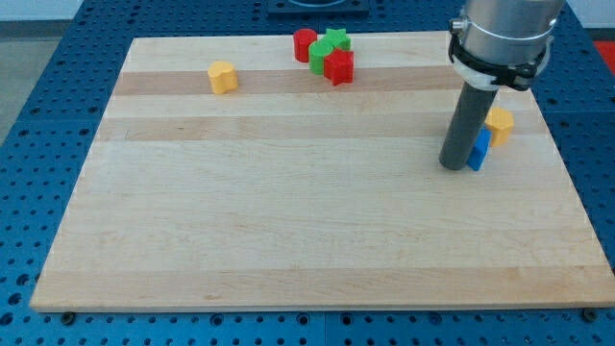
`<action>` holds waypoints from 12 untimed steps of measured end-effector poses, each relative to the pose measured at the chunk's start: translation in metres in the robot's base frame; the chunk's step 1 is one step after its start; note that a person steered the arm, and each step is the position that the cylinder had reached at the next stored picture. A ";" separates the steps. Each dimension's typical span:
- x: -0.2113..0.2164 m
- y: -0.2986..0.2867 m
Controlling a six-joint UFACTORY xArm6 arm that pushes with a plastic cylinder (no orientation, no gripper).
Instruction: Push the yellow heart into the blue cube
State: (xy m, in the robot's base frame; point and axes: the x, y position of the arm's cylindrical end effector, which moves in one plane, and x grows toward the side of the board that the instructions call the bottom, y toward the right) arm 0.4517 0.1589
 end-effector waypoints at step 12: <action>-0.149 -0.300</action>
State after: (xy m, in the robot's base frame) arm 0.3022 -0.1407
